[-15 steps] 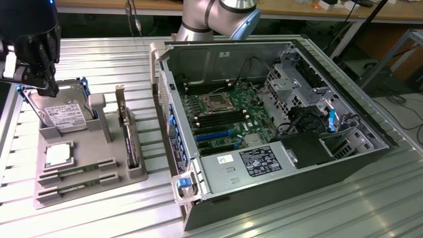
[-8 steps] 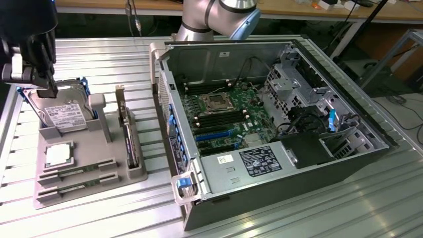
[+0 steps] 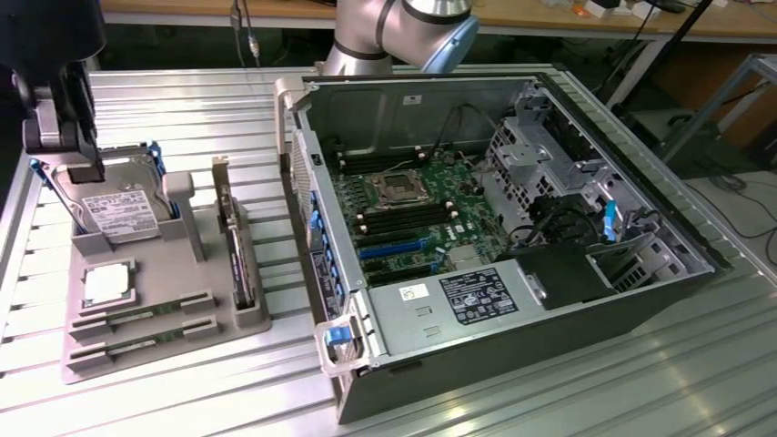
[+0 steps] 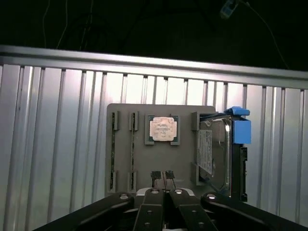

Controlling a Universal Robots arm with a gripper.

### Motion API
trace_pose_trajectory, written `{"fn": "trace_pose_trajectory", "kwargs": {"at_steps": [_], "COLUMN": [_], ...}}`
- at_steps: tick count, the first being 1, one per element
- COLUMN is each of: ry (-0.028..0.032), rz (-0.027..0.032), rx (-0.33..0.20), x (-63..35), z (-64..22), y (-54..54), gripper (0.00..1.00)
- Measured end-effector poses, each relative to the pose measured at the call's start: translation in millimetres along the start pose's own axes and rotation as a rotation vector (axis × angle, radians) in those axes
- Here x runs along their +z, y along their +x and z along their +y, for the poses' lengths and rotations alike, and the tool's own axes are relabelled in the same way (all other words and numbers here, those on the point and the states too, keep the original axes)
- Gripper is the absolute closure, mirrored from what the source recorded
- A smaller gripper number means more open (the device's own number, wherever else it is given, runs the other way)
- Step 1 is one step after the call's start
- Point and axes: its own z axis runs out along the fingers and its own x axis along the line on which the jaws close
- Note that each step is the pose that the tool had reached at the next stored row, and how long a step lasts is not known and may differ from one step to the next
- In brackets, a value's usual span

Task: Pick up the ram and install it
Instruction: 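Pick up the ram and move it above insertion slot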

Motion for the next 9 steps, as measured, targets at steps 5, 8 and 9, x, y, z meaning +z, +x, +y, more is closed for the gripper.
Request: {"fn": "trace_pose_trajectory", "kwargs": {"at_steps": [5, 8, 9], "ry": [0.0214, 0.0577, 0.0617], "rz": [0.0021, 0.0058, 0.0061], "rx": [-0.001, -0.002, -0.002], "x": [1.0, 2.7, 2.9], "z": [0.8, 2.7, 2.8], "y": [-0.1, -0.3, -0.3], "gripper": [0.89, 0.89, 0.89]}}
